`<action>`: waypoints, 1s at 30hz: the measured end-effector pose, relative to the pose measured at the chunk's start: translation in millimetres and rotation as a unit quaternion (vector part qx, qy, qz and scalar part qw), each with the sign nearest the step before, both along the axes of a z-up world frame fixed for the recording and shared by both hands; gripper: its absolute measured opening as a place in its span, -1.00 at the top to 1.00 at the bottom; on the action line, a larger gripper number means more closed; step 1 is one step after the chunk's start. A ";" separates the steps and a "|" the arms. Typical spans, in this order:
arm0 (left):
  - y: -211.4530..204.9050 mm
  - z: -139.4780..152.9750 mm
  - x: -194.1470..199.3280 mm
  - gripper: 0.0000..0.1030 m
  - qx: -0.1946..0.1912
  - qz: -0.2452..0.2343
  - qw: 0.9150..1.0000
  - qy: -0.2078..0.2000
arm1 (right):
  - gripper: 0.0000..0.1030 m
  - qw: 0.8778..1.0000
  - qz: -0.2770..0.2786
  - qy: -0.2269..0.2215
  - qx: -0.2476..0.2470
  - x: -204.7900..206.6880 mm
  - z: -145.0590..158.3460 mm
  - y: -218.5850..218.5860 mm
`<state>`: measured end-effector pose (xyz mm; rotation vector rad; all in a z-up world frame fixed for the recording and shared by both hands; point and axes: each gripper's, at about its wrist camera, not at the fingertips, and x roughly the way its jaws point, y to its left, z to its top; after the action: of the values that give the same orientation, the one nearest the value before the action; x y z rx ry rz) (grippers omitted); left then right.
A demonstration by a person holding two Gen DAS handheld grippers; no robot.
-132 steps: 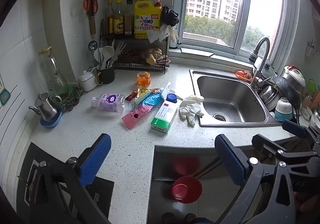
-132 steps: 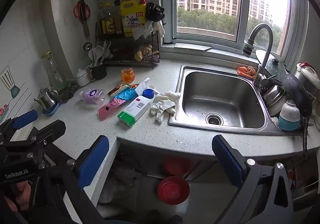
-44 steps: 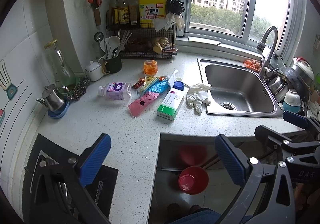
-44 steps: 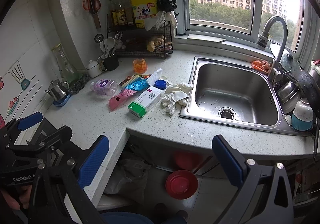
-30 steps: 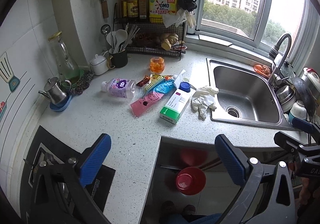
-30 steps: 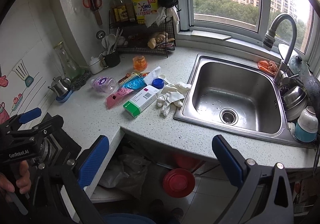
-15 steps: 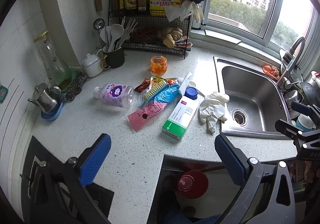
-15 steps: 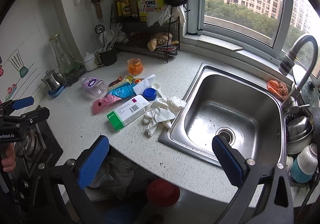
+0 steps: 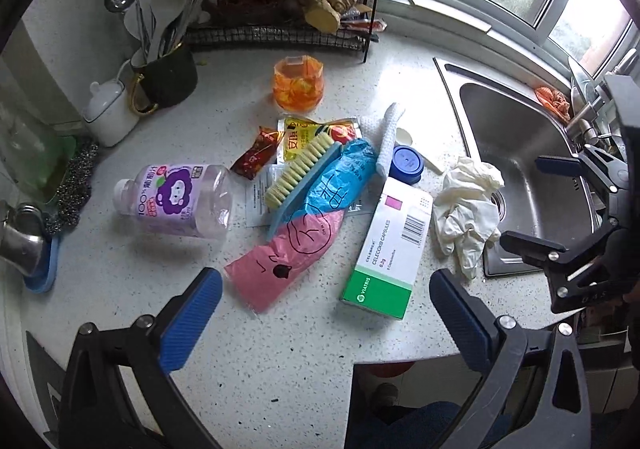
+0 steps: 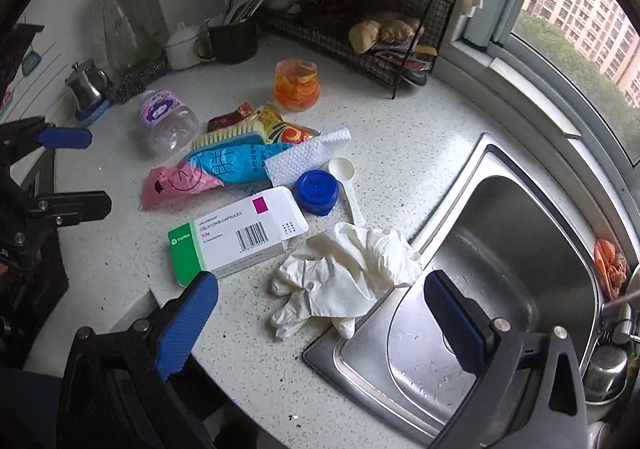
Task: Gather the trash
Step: 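Grasp the white latex glove by the sink with the right gripper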
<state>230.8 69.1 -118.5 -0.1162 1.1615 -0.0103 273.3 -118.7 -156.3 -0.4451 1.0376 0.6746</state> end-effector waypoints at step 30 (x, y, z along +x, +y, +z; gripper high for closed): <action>2.7 -52.5 33.8 -1.00 -0.007 -0.038 0.998 0.055 | 0.12 0.991 0.083 0.081 -0.068 38.7 -57.3 -19.7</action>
<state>264.6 71.7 -171.0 -0.0868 1.2749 -0.0797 312.0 -138.4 -213.6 -0.6073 1.2132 0.8018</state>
